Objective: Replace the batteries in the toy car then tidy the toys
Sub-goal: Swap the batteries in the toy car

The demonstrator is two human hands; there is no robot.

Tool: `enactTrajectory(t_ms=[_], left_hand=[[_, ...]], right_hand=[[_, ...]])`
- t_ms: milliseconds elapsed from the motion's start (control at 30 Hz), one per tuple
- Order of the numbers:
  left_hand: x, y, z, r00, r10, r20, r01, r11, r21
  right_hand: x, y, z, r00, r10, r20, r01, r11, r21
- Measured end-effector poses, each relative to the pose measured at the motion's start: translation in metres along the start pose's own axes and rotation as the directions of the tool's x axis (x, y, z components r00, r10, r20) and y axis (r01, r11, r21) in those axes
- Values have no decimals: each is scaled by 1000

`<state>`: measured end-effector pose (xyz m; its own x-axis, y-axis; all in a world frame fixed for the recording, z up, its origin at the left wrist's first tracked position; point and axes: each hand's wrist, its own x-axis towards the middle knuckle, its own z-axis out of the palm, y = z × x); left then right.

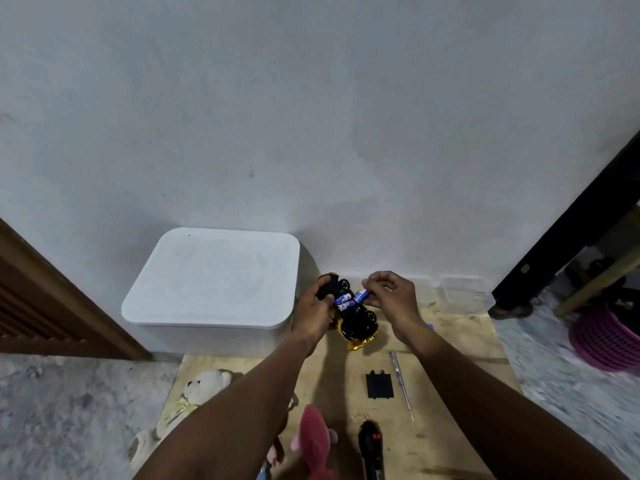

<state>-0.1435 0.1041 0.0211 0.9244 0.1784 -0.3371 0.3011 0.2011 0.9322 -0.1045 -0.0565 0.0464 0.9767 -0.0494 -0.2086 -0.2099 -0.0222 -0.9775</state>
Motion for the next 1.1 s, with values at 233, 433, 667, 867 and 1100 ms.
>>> enactTrajectory(t_ms=[233,433,667,867,1100], left_hand=[[-9,11,3,995,-28,95,23,998,57],[-10,18,4,989,-49,140,36,995,90],[-9,23,2,986,-87,145,73,992,100],[-10,27,2,983,-95,158,79,992,102],[-11,26,3,982,-96,164,77,990,121]], right_hand=[[-5,-13,-1,967,-16,255,94,950,-297],[-11,-4,-10,850,-145,506,437,730,-526],[-7,-1,-17,730,-185,658,636,536,-555],[-7,-6,-20,658,-191,729,717,456,-527],[-6,-10,-22,613,-140,778,769,333,-546]])
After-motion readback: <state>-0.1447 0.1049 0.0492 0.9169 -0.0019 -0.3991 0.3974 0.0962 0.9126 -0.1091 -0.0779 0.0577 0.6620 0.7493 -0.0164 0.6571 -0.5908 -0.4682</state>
